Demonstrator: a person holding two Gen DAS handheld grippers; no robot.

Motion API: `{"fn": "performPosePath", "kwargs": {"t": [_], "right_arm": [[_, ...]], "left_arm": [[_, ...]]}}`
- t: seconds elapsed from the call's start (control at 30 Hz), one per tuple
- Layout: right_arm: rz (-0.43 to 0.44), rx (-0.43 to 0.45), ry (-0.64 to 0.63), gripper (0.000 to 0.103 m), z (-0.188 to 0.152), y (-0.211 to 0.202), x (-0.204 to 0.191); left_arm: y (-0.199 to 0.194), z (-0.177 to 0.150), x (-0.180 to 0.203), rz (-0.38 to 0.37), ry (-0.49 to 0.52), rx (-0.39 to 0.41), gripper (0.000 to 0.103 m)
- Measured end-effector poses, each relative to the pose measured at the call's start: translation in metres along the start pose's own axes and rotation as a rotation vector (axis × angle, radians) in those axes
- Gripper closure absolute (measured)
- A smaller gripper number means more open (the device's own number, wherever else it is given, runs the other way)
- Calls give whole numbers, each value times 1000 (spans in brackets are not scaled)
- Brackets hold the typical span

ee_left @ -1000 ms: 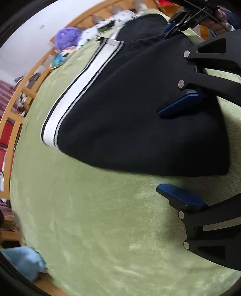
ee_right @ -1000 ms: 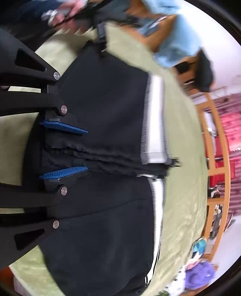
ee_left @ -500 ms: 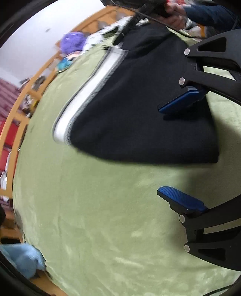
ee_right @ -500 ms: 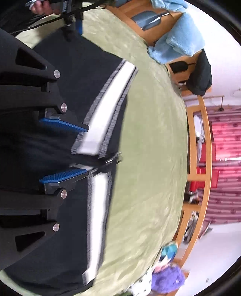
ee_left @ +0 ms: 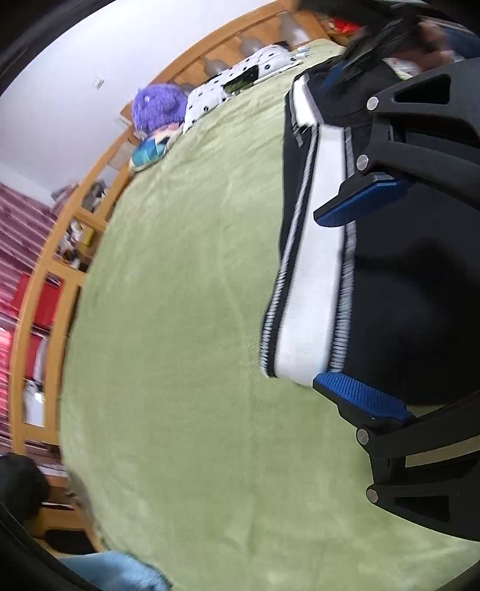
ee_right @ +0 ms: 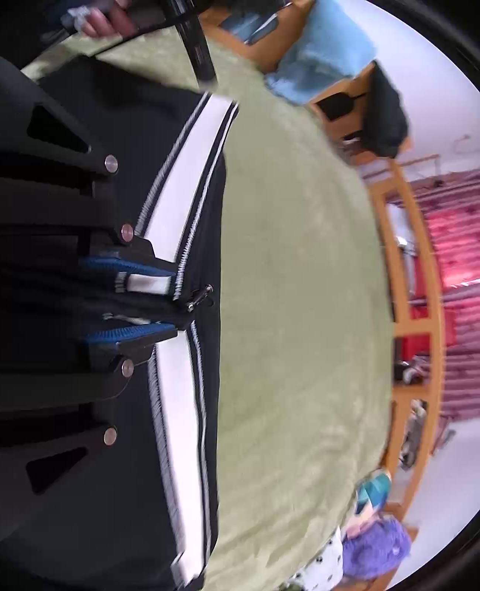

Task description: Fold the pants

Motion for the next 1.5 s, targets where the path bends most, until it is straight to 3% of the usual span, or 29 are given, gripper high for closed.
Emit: {"fn": "performPosePath", "kwargs": {"t": [0.1,0.2,0.27,0.4,0.53,0.6,0.67,0.7,0.87,1.0,1.07,1.13,1.17,1.23,1.37,1.5], "right_arm": [[14,-9,-5,70,-32,-25,-6],[-15,-33,-49,70,-58,-34,-20],[25,-89,-58,69,-77,-28,-29],[-48,-152,-47,67,-106,-1,-25],[-24,-132,54,65,-101,-18,-19],[-16,-90,107,58,-100,-39,-10],[-56,-25,138,45,-100,-65,11],[-77,-5,147,43,-100,-75,21],[-162,32,262,39,-113,-118,83],[-61,49,363,39,-129,-129,107],[-55,66,388,39,-139,-130,115],[-46,62,408,39,-148,-125,117],[-36,57,419,39,-151,-120,117],[-40,43,426,39,-156,-116,119],[-61,46,409,39,-155,-118,121],[-70,77,406,39,-146,-133,133]], "left_arm": [[25,6,-17,55,-55,-30,24],[33,-1,-24,21,-107,-76,22],[13,-11,-27,24,-116,-69,24],[-29,-47,-29,90,-60,-58,23],[-47,-95,-35,62,-83,-111,23],[-51,-123,-39,49,-104,-137,23],[-49,-144,-42,12,-145,-157,23],[-48,-153,-42,-16,-172,-159,23],[-50,-164,-42,-85,-252,-66,18],[-47,-162,-37,-133,-302,-16,19],[-45,-162,-35,-102,-315,9,28],[-44,-161,-35,-51,-325,27,57],[-46,-160,-36,-37,-338,36,61],[-53,-158,-33,-69,-332,37,83],[-90,-133,-7,-63,-241,103,88],[-134,-89,55,-65,-107,169,89]]}}
Point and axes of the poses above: each gripper's, at about its wrist camera, not at the fingertips, and y roughly the way its jaws point, x to its right, z to its top, the point moved 6 cm from there along y, roughly the way its jaws point, and after that the axes turned 3 degrees about -x, right-handed, at the moved point
